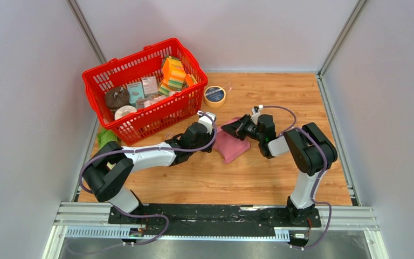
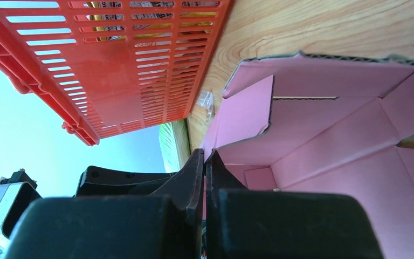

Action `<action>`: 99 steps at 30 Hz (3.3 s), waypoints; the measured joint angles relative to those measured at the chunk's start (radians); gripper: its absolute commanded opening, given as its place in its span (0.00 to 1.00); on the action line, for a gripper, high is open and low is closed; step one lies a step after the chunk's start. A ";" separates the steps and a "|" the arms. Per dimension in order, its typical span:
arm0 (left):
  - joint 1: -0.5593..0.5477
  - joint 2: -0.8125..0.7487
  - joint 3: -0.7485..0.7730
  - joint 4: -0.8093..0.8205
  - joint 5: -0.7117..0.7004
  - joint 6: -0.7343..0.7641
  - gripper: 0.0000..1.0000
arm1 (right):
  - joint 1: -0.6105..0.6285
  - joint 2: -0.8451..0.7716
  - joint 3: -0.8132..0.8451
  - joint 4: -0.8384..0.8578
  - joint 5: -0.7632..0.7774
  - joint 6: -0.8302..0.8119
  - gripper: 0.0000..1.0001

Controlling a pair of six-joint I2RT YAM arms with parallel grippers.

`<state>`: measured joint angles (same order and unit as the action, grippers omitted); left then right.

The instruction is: Fold the paper box

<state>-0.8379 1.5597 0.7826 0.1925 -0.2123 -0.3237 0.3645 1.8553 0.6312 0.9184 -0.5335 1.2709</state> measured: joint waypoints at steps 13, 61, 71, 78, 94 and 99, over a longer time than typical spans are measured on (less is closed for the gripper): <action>-0.001 0.006 0.025 -0.032 -0.045 -0.023 0.51 | 0.014 -0.008 -0.006 0.001 0.032 0.000 0.00; -0.151 0.030 0.026 0.007 0.000 0.101 0.07 | 0.016 -0.140 -0.060 -0.151 0.154 0.252 0.00; -0.161 0.135 -0.015 0.059 -0.104 0.100 0.00 | 0.016 -0.142 -0.062 -0.150 0.170 0.305 0.00; -0.169 0.135 -0.074 0.120 -0.143 0.078 0.00 | 0.016 -0.142 -0.077 -0.138 0.181 0.319 0.00; -0.170 0.123 -0.187 0.314 -0.164 0.039 0.13 | 0.020 -0.171 -0.149 -0.065 0.243 0.287 0.00; -0.171 -0.002 -0.221 0.232 -0.155 0.060 0.30 | 0.020 -0.196 -0.150 -0.093 0.248 0.256 0.00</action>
<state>-1.0084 1.5574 0.5613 0.4240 -0.3676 -0.2642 0.3847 1.6596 0.4816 0.8257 -0.2852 1.5272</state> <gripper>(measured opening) 0.210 0.008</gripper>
